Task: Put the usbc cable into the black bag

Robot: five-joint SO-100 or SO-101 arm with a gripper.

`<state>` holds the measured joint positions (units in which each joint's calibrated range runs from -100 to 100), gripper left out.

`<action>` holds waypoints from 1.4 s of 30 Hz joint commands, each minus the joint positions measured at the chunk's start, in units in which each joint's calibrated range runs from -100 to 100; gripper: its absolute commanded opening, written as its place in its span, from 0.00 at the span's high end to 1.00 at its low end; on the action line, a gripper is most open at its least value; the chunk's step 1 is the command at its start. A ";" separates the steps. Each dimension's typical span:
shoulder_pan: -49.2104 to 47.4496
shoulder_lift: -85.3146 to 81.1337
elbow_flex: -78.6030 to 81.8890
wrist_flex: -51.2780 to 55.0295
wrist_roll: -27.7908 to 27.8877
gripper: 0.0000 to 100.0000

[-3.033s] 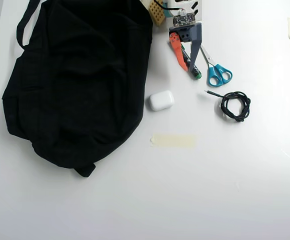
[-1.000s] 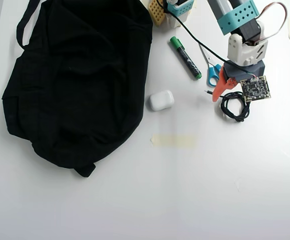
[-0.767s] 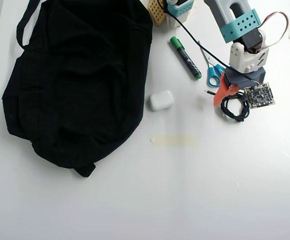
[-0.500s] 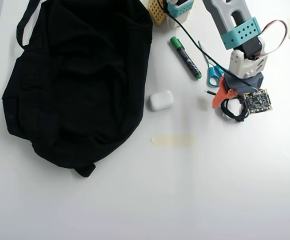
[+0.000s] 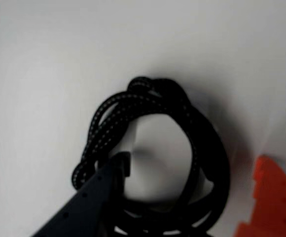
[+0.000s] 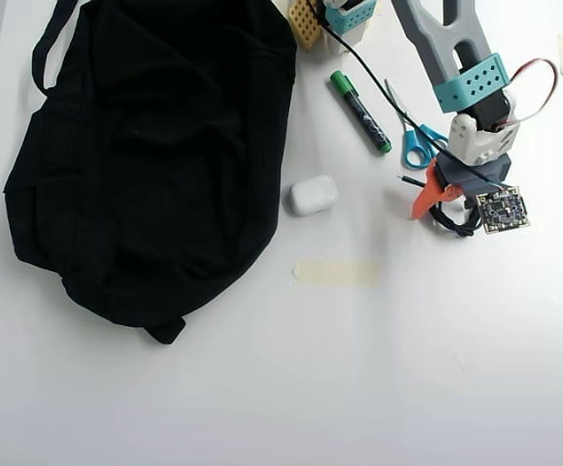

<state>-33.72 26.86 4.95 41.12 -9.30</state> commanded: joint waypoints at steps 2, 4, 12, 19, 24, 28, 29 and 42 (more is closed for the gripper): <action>-0.90 0.70 -1.27 -0.55 0.39 0.71; -0.90 0.70 -1.35 -0.81 1.65 0.77; -1.28 0.78 -3.33 -0.81 2.17 0.97; -1.43 0.03 -3.42 -0.81 2.07 0.98; -0.46 -0.55 -6.21 0.14 1.96 0.98; 0.44 -0.96 -10.52 3.33 2.12 0.98; 0.59 -1.54 -12.14 5.31 2.12 0.98; 4.26 -20.96 -18.16 30.46 1.75 0.98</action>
<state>-30.28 15.01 -10.58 67.70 -7.45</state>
